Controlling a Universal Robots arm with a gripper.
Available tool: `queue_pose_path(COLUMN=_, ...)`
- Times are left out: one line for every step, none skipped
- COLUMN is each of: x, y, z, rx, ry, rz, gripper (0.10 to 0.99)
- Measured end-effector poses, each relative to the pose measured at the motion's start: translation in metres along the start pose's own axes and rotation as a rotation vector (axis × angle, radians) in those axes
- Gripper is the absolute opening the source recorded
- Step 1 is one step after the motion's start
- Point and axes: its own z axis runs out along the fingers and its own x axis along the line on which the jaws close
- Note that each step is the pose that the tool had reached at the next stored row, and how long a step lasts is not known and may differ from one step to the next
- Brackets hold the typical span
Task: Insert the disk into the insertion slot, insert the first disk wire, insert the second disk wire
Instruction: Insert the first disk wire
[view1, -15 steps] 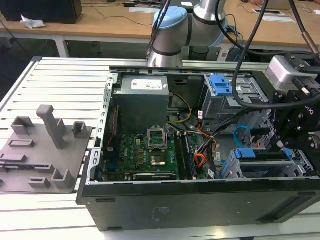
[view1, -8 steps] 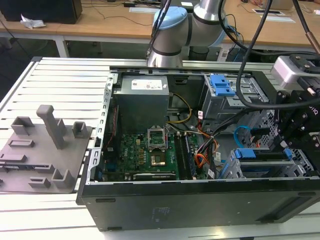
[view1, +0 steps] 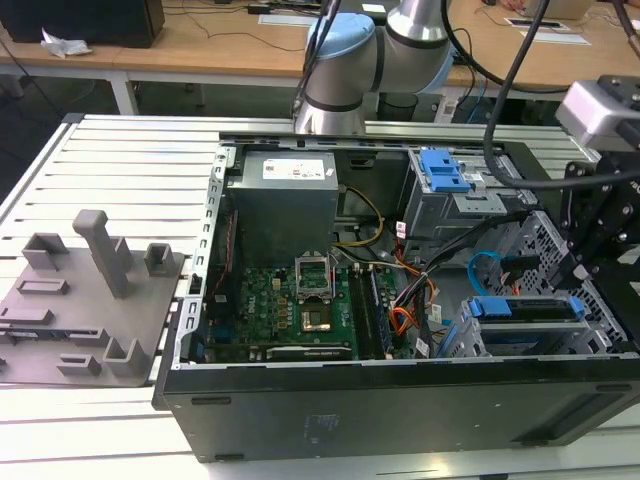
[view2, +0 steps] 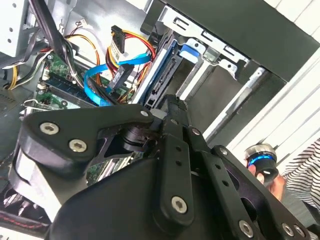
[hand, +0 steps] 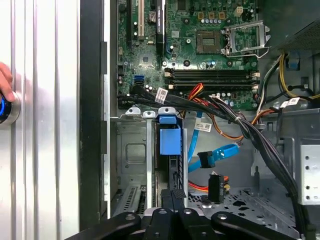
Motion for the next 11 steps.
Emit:
queue_pose_path(x=0.0000, y=0.0000, z=-0.0012, rx=0.000, ry=-0.0003, rz=0.000, gripper=0.106)
queue_pose_path(x=0.0000, y=0.0001, z=-0.0014, rx=0.000, ry=-0.0001, rz=0.000, gripper=0.106)
queue_pose_path(x=0.0000, y=0.0001, z=-0.0015, rx=0.000, ry=0.0000, rz=0.000, gripper=0.106)
queue_pose_path(x=0.0000, y=0.0001, z=-0.0014, rx=0.000, ry=-0.0001, rz=0.000, gripper=0.106)
queue_pose_path(x=0.0000, y=0.0001, z=-0.0014, rx=0.000, ry=-0.0001, rz=0.000, gripper=0.106)
queue_pose_path(x=0.0000, y=0.0001, z=-0.0015, rx=0.000, ry=-0.0001, rz=0.000, gripper=0.106)
queue_pose_path(x=0.0000, y=0.0001, z=-0.0015, rx=0.000, ry=-0.0001, rz=0.000, gripper=0.106)
queue_pose_path(x=0.0000, y=0.0001, z=-0.0015, rx=0.000, ry=0.0000, rz=0.000, gripper=0.169)
queue_pose_path(x=0.0000, y=0.0001, z=-0.0015, rx=0.000, ry=-0.0001, rz=0.000, gripper=0.294)
queue_pose_path(x=0.0000, y=0.0001, z=-0.0015, rx=0.000, ry=-0.0001, rz=0.000, gripper=0.361)
queue_pose_path(x=0.0000, y=0.0001, z=-0.0016, rx=0.000, ry=0.0000, rz=0.000, gripper=0.361)
